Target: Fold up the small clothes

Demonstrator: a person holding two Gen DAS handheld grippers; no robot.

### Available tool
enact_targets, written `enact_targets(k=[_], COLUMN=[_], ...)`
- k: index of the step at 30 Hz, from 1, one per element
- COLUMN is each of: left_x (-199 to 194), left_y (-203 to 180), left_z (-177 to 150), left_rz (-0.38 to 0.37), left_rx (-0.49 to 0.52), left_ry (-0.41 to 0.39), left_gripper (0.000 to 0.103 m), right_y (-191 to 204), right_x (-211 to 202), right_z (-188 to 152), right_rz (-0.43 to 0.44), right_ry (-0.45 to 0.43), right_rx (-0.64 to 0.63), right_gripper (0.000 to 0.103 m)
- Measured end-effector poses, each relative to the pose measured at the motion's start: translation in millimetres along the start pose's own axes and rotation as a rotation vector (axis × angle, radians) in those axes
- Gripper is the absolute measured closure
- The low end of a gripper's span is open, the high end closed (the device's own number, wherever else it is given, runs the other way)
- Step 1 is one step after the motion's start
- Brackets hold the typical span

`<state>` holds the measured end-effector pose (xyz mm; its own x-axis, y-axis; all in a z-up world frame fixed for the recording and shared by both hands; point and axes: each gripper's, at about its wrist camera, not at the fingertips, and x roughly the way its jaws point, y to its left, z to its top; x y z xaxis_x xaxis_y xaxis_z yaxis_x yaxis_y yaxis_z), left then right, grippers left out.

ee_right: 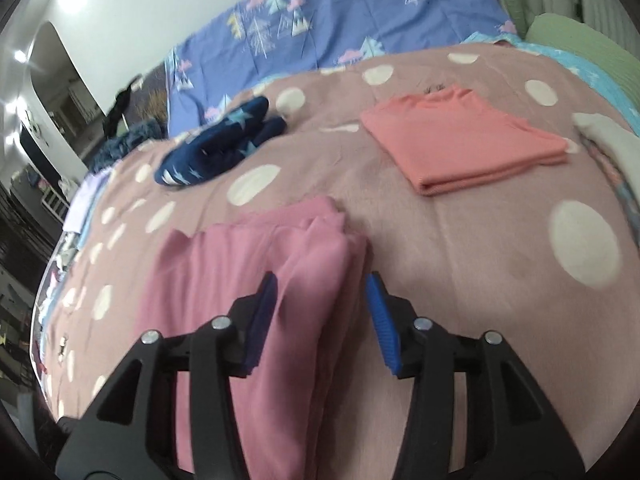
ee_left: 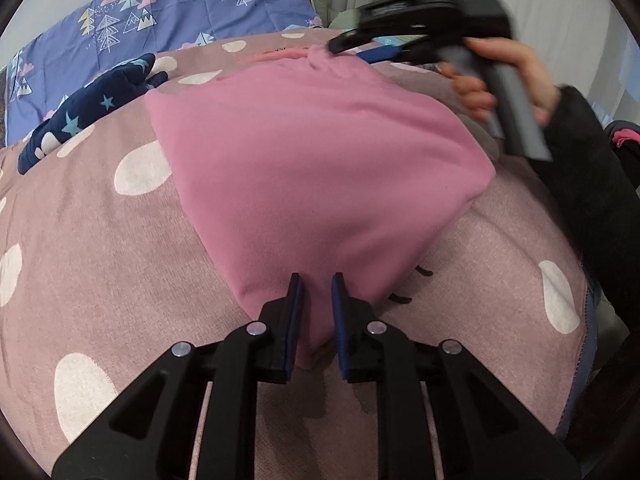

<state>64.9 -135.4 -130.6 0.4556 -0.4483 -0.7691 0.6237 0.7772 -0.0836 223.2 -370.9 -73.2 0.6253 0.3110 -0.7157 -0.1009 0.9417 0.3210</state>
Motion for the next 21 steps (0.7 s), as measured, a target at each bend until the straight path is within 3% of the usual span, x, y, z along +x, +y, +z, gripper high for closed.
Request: enact_targets(k=[1, 2, 3, 6, 8, 12, 13, 14, 15, 16, 19, 21], left_x=[-0.3, 0.4, 0.7, -0.6, -3.3, -4.7, -5.1, -5.9, -6.4, -7.0, -8.0, -8.4], left_y=[0.0, 0.1, 0.5, -1.8, -5.2, -8.7, -9.1, -9.8, -10.7, -11.5, -14.8, -16.2], left_z=[-0.5, -0.2, -0.4, -2.3, -6.1, -7.2, -7.6, -8.3, -8.8, -9.1, -9.5, -9.4], left_rz=[0.0, 0.0, 0.001, 0.009, 0.014, 0.02, 0.021, 0.022, 0.024, 0.027, 0.038, 0.043], left_rx=[0.0, 0.002, 0.005, 0.016, 0.021, 0.027, 0.027, 0.026, 0.027, 0.029, 0.038, 0.041], left_ry=[-0.003, -0.005, -0.006, -0.013, -0.014, -0.015, -0.018, -0.02, -0.022, -0.023, -0.022, -0.024], left_gripper=[0.086, 0.086, 0.086, 0.086, 0.086, 0.086, 0.086, 0.086, 0.086, 0.086, 0.086, 0.086], right_y=[3.3, 8.0, 15.8, 34.0, 32.2, -0.4, -5.5, -8.0, -9.8, -10.1, 1.3, 21.1], right_x=[10.8, 16.7, 9.6, -43.7, -50.3, 21.3, 26.9, 23.7, 11.8, -3.8, -45.8, -64.5], right_z=[2.6, 3.2, 2.0, -1.0, 4.0, 9.2, 6.4, 4.5, 3.7, 2.7, -11.1, -29.0], right_rz=[-0.015, -0.048, -0.061, 0.013, -0.023, -0.096, -0.108, -0.11, -0.117, -0.118, -0.01, 0.096], right_ry=[0.018, 0.026, -0.023, -0.255, -0.325, -0.067, -0.047, -0.067, -0.107, -0.152, -0.194, -0.156], right_rx=[-0.029, -0.064, -0.107, -0.19, -0.218, -0.167, -0.159, -0.146, -0.122, -0.095, -0.09, -0.14], right_gripper=[0.099, 0.099, 0.1, 0.1, 0.1, 0.096, 0.091, 0.086, 0.073, 0.069, 0.077, 0.078])
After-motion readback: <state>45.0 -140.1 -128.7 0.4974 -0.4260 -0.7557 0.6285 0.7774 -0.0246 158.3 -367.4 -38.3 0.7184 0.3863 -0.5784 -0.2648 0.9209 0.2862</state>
